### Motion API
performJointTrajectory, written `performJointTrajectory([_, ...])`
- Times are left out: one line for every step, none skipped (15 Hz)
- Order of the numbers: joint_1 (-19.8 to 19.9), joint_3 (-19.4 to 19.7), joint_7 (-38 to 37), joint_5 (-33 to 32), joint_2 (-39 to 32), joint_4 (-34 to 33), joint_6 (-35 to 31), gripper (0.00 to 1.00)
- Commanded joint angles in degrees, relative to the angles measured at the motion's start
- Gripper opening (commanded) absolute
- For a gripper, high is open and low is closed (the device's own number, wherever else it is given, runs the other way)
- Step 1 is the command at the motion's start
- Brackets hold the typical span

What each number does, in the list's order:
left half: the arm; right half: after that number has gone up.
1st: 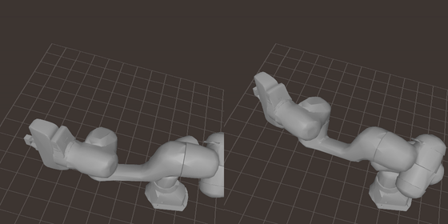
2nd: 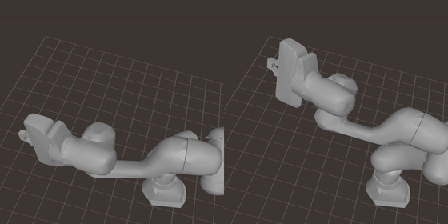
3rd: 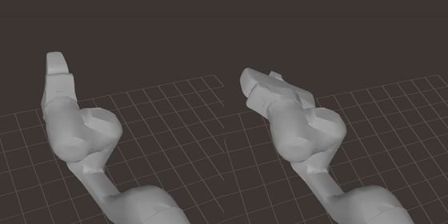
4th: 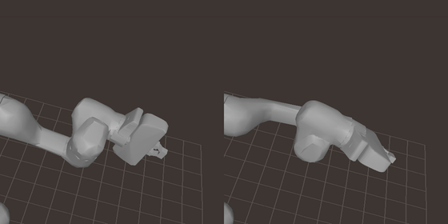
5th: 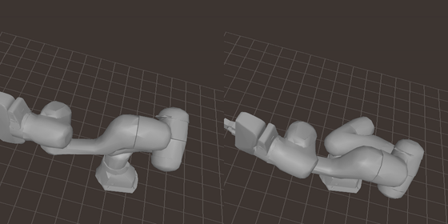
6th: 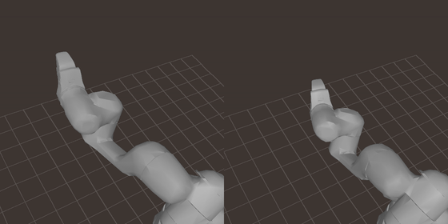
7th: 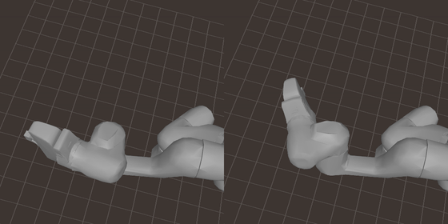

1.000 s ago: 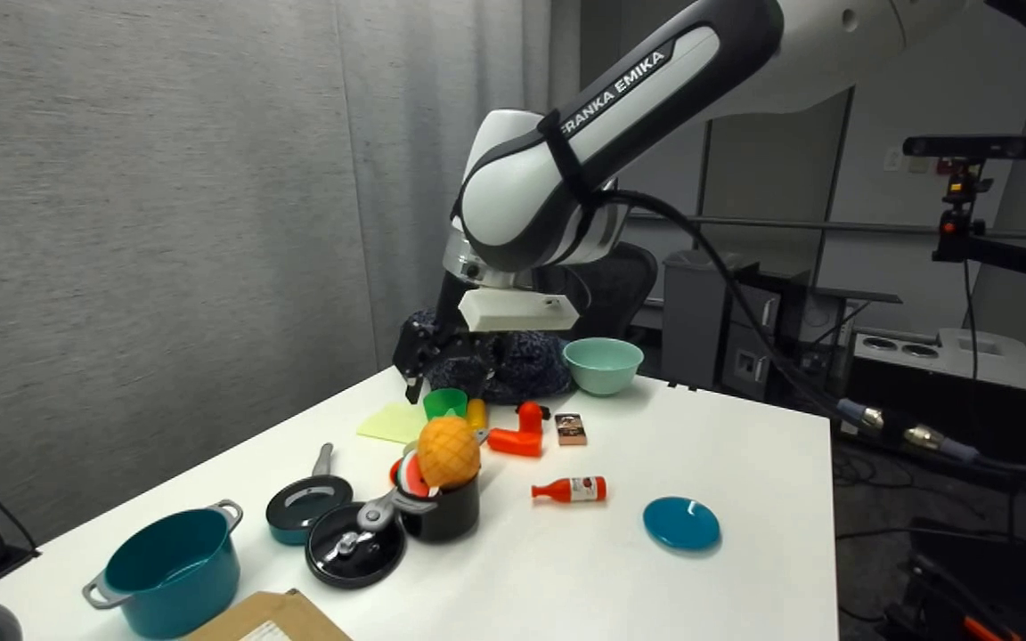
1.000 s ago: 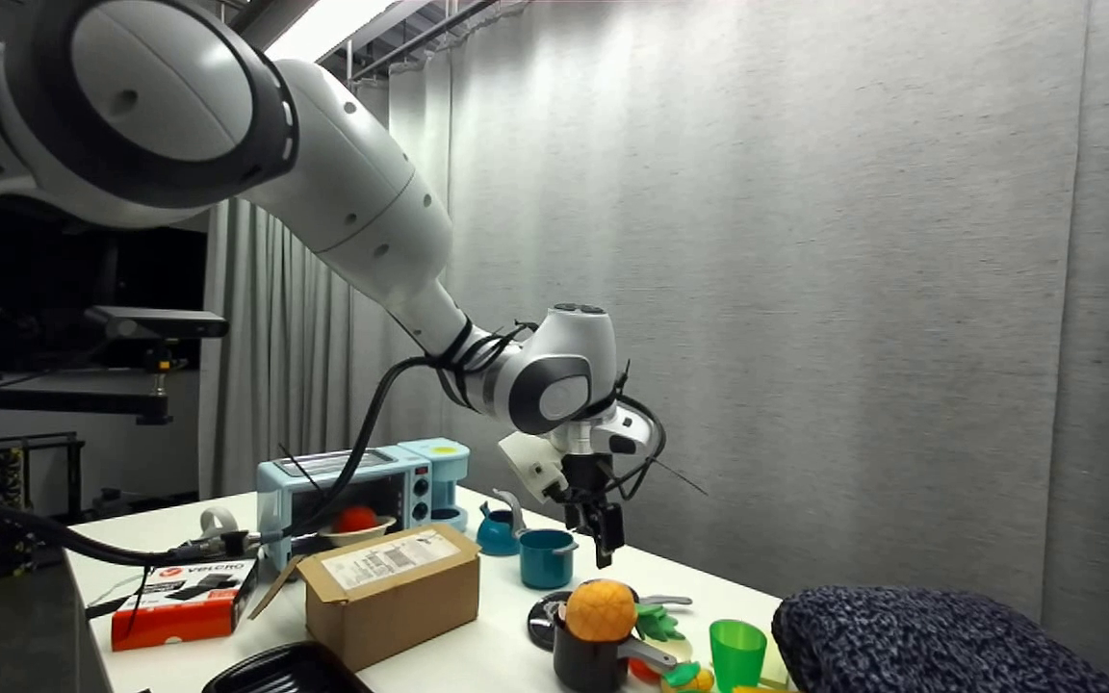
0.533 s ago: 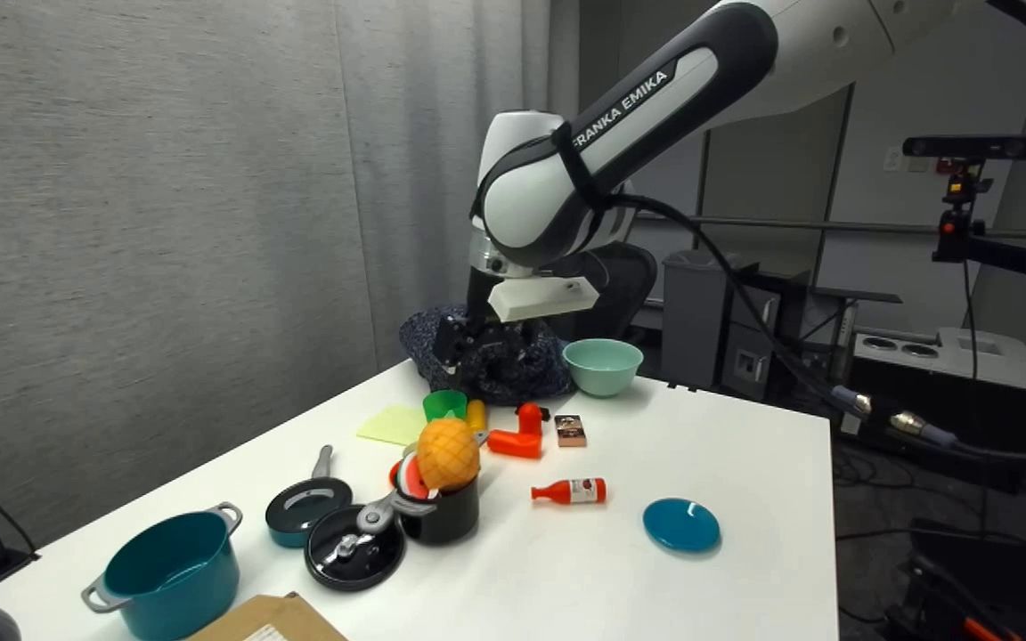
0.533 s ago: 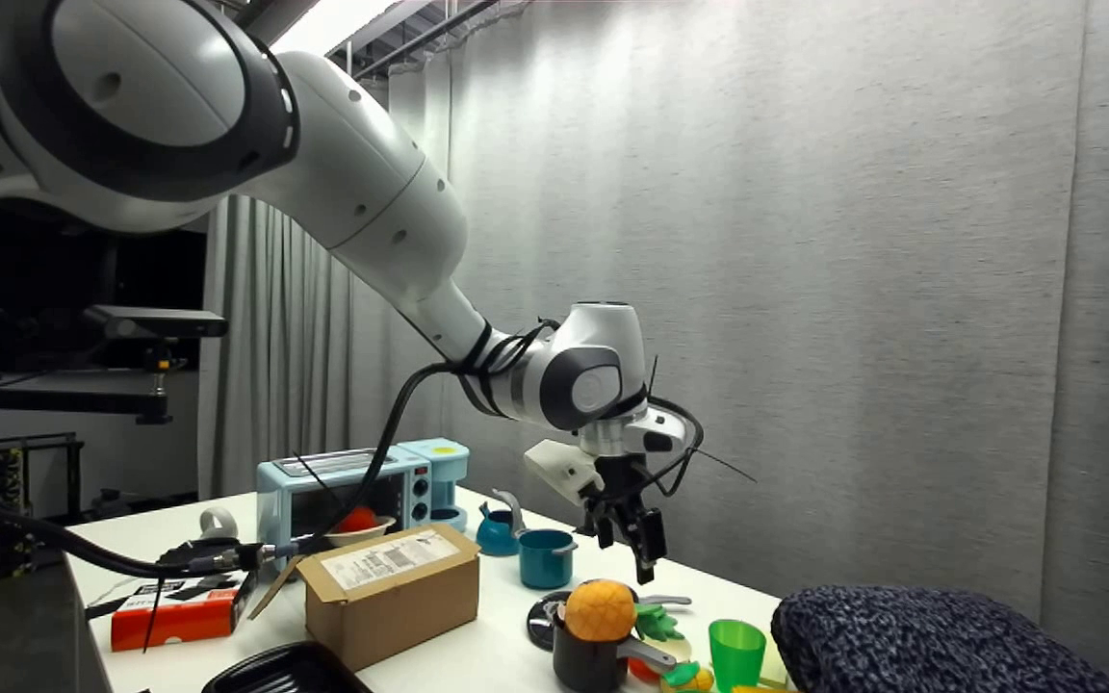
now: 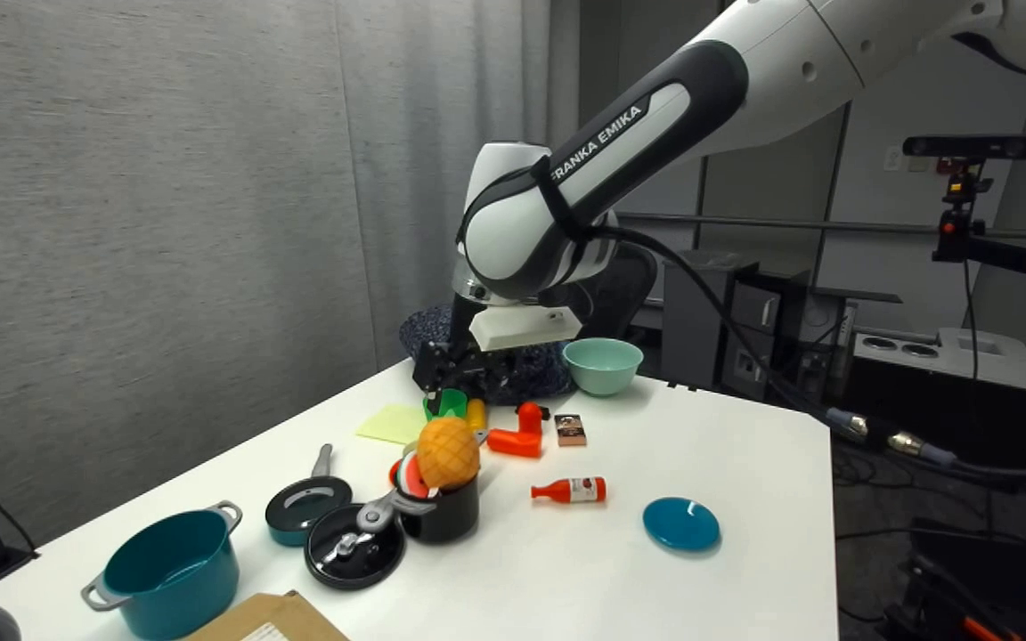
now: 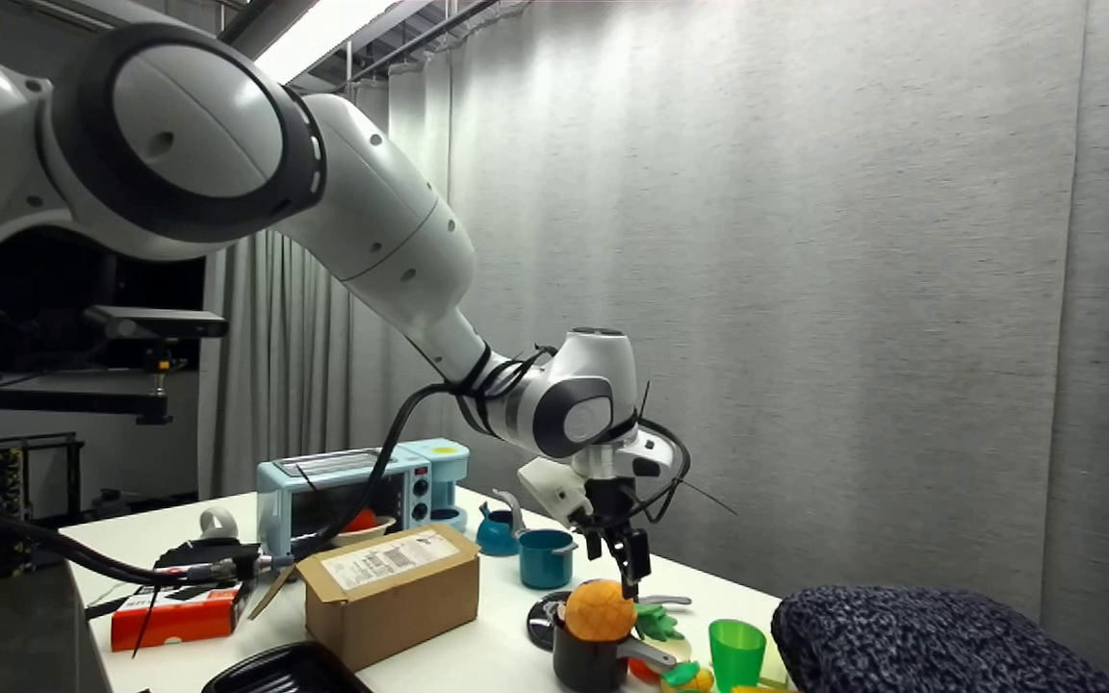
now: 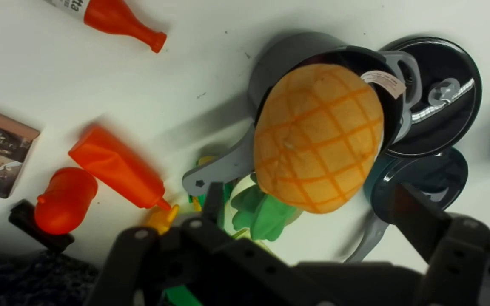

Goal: Remove the pineapple plush toy from the black pot and put it on the table

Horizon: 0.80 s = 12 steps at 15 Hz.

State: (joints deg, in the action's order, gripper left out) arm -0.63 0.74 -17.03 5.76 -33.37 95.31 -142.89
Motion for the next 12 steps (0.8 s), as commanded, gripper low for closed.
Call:
performJointTrajectory([-0.55, 0.37, 0.05, 0.64, -4.29, -5.08, 0.59, 1.00])
performJointTrajectory([-0.47, 0.19, 0.20, 0.87, -5.12, -5.90, 0.60, 1.00])
performJointTrajectory([-0.36, -0.05, 0.19, 1.22, -6.10, -7.14, 1.07, 1.00])
performJointTrajectory([-0.27, -0.34, 0.34, 1.56, -6.98, -8.16, 1.24, 1.00])
performJointTrajectory([-0.34, -0.55, 0.36, 1.73, -7.93, -9.48, 2.09, 1.00])
performJointTrajectory([-0.35, -0.87, 0.59, 1.91, -8.79, -10.53, 2.62, 1.00])
performJointTrajectory([-0.44, -1.13, 0.83, 1.88, -9.72, -11.86, 3.65, 1.00])
performJointTrajectory([-0.53, -1.43, 1.02, 1.87, -10.55, -13.08, 4.57, 1.00])
performJointTrajectory([-0.57, -1.80, 1.19, 1.91, -11.35, -14.36, 5.70, 1.00])
performJointTrajectory([-0.63, -2.12, 1.45, 1.84, -12.10, -15.76, 7.22, 0.75])
performJointTrajectory([-0.27, -2.99, 2.70, 2.15, -12.60, -17.20, 9.63, 0.74])
performJointTrajectory([1.53, -3.65, 5.77, 2.71, -9.95, -13.10, 10.24, 0.65])
